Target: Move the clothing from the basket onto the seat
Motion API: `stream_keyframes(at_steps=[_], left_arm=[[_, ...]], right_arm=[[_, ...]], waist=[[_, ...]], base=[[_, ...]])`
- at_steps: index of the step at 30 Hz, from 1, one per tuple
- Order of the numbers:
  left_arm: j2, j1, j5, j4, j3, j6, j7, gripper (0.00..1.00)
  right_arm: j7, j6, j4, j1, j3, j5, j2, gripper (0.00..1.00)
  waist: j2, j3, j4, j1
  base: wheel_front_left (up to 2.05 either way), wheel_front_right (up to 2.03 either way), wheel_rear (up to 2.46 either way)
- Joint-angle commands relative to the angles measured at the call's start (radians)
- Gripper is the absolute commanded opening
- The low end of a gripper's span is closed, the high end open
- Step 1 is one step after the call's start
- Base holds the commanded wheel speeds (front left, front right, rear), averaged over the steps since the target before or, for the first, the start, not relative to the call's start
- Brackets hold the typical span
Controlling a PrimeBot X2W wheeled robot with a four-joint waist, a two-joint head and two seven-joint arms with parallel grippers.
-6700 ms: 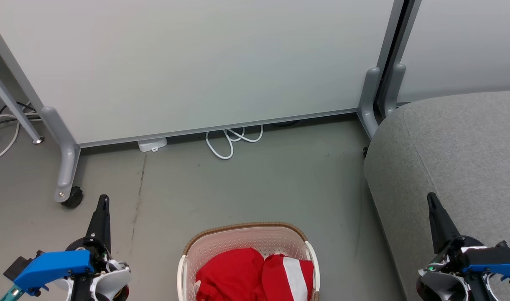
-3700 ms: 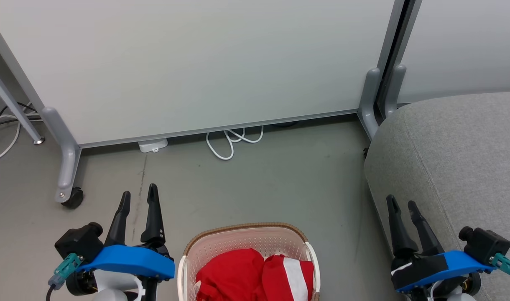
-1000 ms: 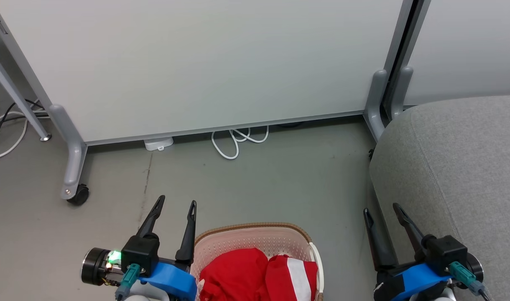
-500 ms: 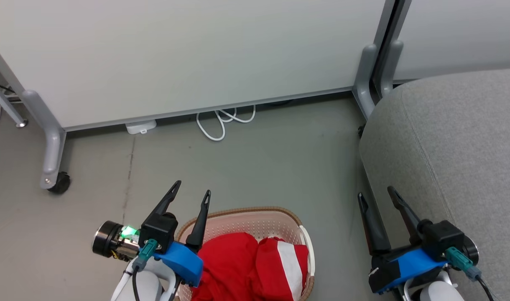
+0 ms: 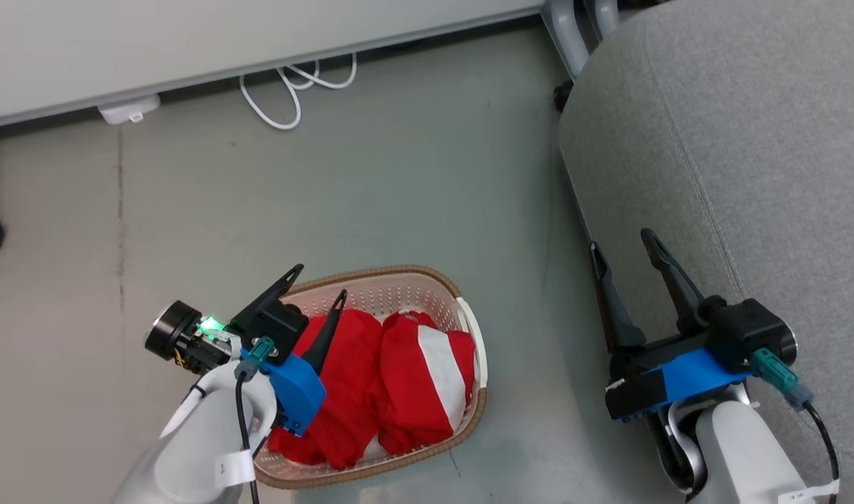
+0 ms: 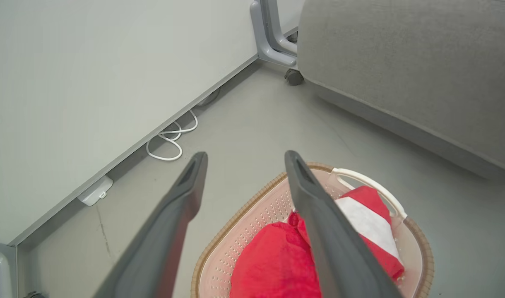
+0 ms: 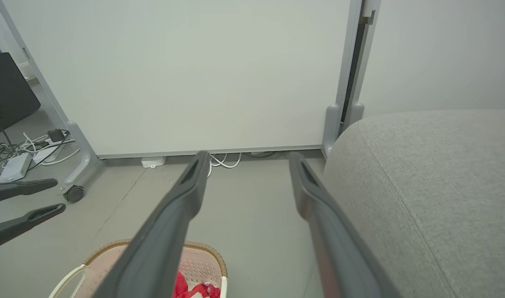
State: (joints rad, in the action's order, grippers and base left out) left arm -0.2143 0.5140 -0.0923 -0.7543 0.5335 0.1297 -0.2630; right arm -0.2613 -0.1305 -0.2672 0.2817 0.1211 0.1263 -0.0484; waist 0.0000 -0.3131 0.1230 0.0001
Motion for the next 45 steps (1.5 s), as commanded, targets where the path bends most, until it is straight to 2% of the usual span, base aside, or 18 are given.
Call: stream_keyframes(at_steps=[1, 11, 15, 21, 29, 36, 45], left_arm=[[-0.009, 0.033, -0.006, -0.018, 0.019, 0.001, -0.003, 1.0], [-0.063, 0.218, -0.051, -0.229, 0.273, 0.001, -0.003, 1.0], [-0.062, 0.28, -0.074, -0.327, 0.366, 0.001, 0.003, 1.0], [-0.062, 0.364, -0.108, -0.436, 0.494, 0.001, 0.084, 1.0], [-0.09, 0.45, -0.142, -0.482, 0.654, 0.001, 0.18, 1.0], [-0.128, 0.511, -0.183, -0.484, 0.723, 0.001, 0.25, 1.0], [-0.146, 0.564, -0.183, -0.476, 0.746, 0.001, 0.308, 1.0]], right_arm=[[-0.006, 0.0, 0.008, 0.022, 0.004, 0.01, -0.004, 1.0], [-0.006, 0.0, 0.041, 0.128, 0.037, 0.034, -0.003, 1.0], [-0.006, 0.0, 0.055, 0.164, 0.048, 0.04, -0.003, 1.0], [-0.006, 0.0, 0.074, 0.212, 0.057, 0.043, -0.003, 1.0], [-0.006, 0.0, 0.106, 0.266, 0.073, 0.068, -0.003, 1.0], [-0.006, 0.0, 0.148, 0.301, 0.082, 0.097, -0.003, 1.0], [-0.006, 0.0, 0.181, 0.308, 0.088, 0.113, -0.003, 1.0]], waist=[[0.0, -0.07, 0.039, -0.0001], [0.0, -0.255, 0.091, -0.0001], [0.0, -0.318, 0.107, -0.0001], [0.0, -0.414, 0.124, -0.0001], [0.0, -0.526, 0.149, -0.0001], [0.0, -0.62, 0.164, -0.0001], [0.0, -0.693, 0.171, -0.0001]], base=[[0.0, 0.0, 0.0], [0.0, 0.0, 0.0], [0.0, 0.0, 0.0], [0.0, 0.0, 0.0], [0.0, 0.0, 0.0], [0.0, 0.0, 0.0], [0.0, 0.0, 0.0]])
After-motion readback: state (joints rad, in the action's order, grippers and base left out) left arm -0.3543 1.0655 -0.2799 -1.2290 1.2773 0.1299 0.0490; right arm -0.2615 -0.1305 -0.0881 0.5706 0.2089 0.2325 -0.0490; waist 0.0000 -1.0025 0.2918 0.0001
